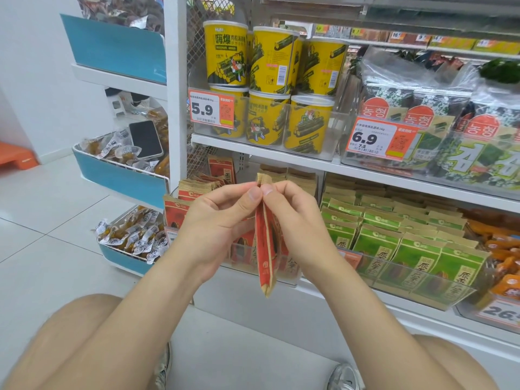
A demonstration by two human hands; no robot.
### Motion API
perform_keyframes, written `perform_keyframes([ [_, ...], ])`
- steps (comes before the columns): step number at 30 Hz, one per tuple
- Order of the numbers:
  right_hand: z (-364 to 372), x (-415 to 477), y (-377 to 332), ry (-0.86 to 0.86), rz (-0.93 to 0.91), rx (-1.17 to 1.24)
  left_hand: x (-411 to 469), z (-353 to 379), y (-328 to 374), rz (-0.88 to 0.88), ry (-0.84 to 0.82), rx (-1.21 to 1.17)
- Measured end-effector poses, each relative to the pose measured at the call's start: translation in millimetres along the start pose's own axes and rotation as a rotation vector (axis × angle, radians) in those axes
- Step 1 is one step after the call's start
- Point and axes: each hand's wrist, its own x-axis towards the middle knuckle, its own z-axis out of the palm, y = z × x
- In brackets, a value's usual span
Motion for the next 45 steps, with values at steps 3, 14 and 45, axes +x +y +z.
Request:
perform_keyframes([
  [3,-1,-1,-2,-0.01,-0.016,0.027,0,-2,2,0.019,-0.033,0.03],
  [14,5,-3,8,0.068,-0.277,-0.349,4,-8,-2,0.028,0.002,0.117],
  [45,-9,8,10,0.205,-0.032,-0.07,0,-9,9,0.106,-0.119,0.401],
])
